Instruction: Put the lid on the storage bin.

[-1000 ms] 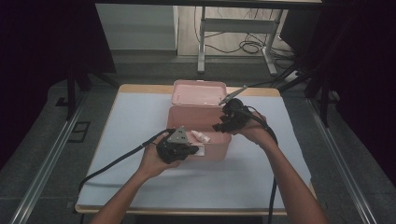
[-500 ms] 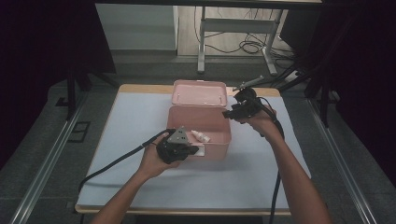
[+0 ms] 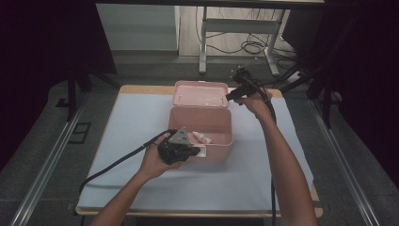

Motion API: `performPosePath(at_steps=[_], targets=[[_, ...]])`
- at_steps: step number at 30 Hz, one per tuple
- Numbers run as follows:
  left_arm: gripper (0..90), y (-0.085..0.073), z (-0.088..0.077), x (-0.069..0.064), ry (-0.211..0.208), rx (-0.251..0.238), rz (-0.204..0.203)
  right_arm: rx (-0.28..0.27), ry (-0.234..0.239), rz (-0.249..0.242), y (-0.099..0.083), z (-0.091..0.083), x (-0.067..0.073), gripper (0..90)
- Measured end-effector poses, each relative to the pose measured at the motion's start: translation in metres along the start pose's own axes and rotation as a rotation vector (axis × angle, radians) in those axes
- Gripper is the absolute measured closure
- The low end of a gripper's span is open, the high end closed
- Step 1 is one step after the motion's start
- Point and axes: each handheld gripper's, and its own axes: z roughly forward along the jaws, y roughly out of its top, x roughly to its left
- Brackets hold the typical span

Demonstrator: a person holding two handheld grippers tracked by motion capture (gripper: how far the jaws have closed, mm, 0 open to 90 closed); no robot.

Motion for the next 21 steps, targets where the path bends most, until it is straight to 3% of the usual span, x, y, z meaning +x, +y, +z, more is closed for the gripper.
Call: performPosePath(at_steps=[4,7,8,10,14,21], targets=[[90.0,0.0,0.001,-0.001,0.002,-0.01,-0.018,0.034,-0.007,0.055,0.015,0.019,-0.01,59.2],[90.0,0.001,0.001,-0.001,-0.002,-0.01,-0.019,0.056,-0.025,0.077,0.023,0.033,-0.014,60.2],[90.0,0.001,0.0,0.001,-0.004,0.003,-0.003,0.058,-0.029,0.085,0.025,0.037,-0.015,60.7],[90.0,0.001,0.001,0.0,-0.004,-0.006,-0.015,0.056,-0.031,0.099,0.028,0.044,-0.016,61.7],[90.0,0.002,0.001,-0.002,0.004,0.001,-0.008,0.089,-0.051,0.112,0.031,0.059,-0.018,61.9],[90.0,0.001,0.001,-0.003,0.012,-0.003,-0.01,0.101,-0.069,0.131,0.031,0.078,-0.019,62.5]])
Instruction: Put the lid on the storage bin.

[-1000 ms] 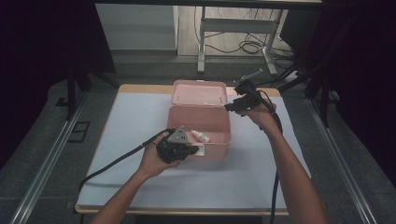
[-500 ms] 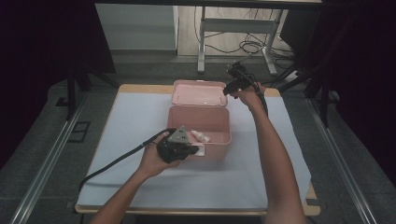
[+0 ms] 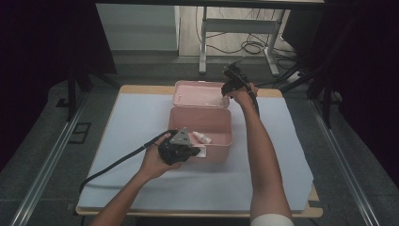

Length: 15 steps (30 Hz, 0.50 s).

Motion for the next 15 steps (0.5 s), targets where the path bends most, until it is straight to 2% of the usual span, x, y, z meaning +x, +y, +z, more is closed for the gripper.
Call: performPosePath(at_steps=[2,6,15], targets=[[90.0,0.0,0.0,0.0,0.003,0.006,0.01,-0.005,-0.005,0.009,0.001,0.003,0.001,62.7],[90.0,0.0,0.0,0.0,0.002,-0.002,0.002,-0.014,-0.011,0.031,0.002,0.007,-0.001,63.8],[90.0,-0.001,0.0,0.0,0.003,-0.006,0.003,0.027,0.011,0.091,0.001,0.019,-0.007,73.1]])
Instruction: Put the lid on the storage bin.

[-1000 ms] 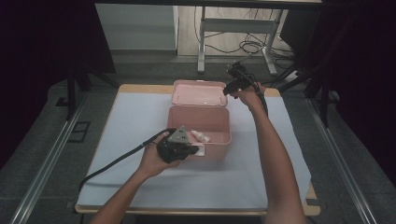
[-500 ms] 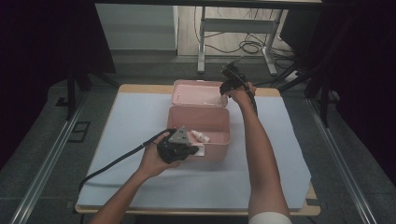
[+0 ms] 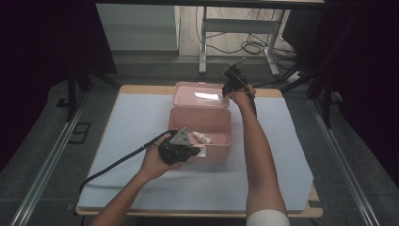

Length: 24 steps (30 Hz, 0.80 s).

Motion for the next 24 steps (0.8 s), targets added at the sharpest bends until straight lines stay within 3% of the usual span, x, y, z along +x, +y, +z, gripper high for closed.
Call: performPosePath(at_steps=[1,8,13,24], targets=[[90.0,0.0,-0.001,0.001,0.001,0.011,0.013,0.007,0.002,0.005,0.0,0.001,-0.001,74.4],[90.0,0.0,0.0,0.001,-0.005,0.001,-0.002,0.012,0.039,0.061,-0.001,0.0,-0.006,80.3],[90.0,0.001,0.0,0.001,-0.008,0.009,0.002,-0.033,-0.005,0.032,-0.001,-0.011,0.001,82.0],[90.0,0.001,0.0,-0.001,-0.018,0.026,0.014,-0.157,-0.051,-0.016,-0.003,-0.036,0.012,83.6]])
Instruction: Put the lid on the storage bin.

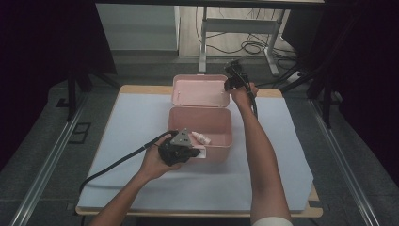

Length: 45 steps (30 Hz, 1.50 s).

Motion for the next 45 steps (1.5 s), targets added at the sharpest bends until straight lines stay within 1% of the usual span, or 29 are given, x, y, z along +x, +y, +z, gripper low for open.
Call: performPosePath(at_steps=[1,2,5,7,8,9,10,11,13,14,17,18,19,20,21,26,32,34,39,42,45], targets=[[90.0,0.0,0.0,0.0,-0.001,0.001,0.0,-0.01,-0.003,0.001,0.0,-0.002,0.001,83.7],[90.0,0.0,0.001,0.0,-0.002,-0.008,-0.01,-0.019,-0.005,-0.002,0.0,-0.003,0.001,83.8],[90.0,0.0,0.001,0.0,-0.002,-0.008,-0.013,-0.045,-0.01,-0.004,0.0,-0.008,0.002,84.1],[90.0,0.0,0.001,0.0,-0.002,-0.01,-0.014,-0.067,-0.014,-0.009,0.0,-0.012,0.003,84.3],[90.0,0.0,0.0,0.001,-0.001,-0.002,-0.004,-0.077,-0.014,-0.013,0.0,-0.013,0.003,84.3],[90.0,0.0,0.0,0.001,-0.001,-0.003,-0.005,-0.086,-0.015,-0.015,0.0,-0.015,0.004,84.3],[90.0,0.0,0.001,0.0,-0.001,-0.011,-0.015,-0.093,-0.015,-0.016,-0.001,-0.016,0.004,84.3],[90.0,0.0,0.001,0.0,-0.001,-0.01,-0.017,-0.1,-0.015,-0.018,-0.001,-0.017,0.003,84.3],[90.0,0.0,0.001,0.0,-0.001,-0.01,-0.017,-0.115,-0.013,-0.019,-0.002,-0.019,0.003,84.3],[90.0,0.0,0.0,0.001,-0.001,-0.002,-0.008,-0.124,-0.016,-0.021,-0.003,-0.02,0.004,84.4],[90.0,0.0,0.001,0.001,-0.002,-0.01,-0.02,-0.151,-0.022,-0.033,-0.004,-0.023,0.005,84.6],[90.0,0.0,0.001,0.001,-0.002,-0.011,-0.021,-0.159,-0.022,-0.032,-0.005,-0.024,0.006,84.6],[90.0,0.001,0.0,0.002,-0.002,-0.001,-0.011,-0.168,-0.026,-0.038,-0.005,-0.025,0.006,84.6],[90.0,0.001,0.0,0.002,-0.003,-0.001,-0.012,-0.172,-0.024,-0.039,-0.005,-0.026,0.006,84.6],[90.0,0.001,0.001,0.001,-0.003,-0.01,-0.023,-0.178,-0.025,-0.043,-0.005,-0.027,0.006,84.7],[90.0,0.001,0.001,0.002,-0.005,-0.01,-0.024,-0.212,-0.024,-0.048,-0.007,-0.033,0.008,85.0],[90.0,0.001,0.001,0.002,-0.008,-0.009,-0.026,-0.253,-0.019,-0.044,-0.012,-0.041,0.009,85.2],[90.0,0.001,0.001,0.002,-0.007,-0.005,-0.021,-0.275,-0.021,-0.046,-0.014,-0.045,0.01,85.4],[90.0,0.001,0.001,0.003,-0.01,-0.001,-0.022,-0.323,-0.026,-0.051,-0.02,-0.053,0.012,85.6],[90.0,0.001,0.001,0.004,-0.013,-0.001,-0.026,-0.348,-0.029,-0.059,-0.023,-0.057,0.013,85.7],[90.0,0.002,0.001,0.004,-0.02,-0.008,-0.042,-0.378,-0.038,-0.071,-0.027,-0.062,0.016,85.7]])
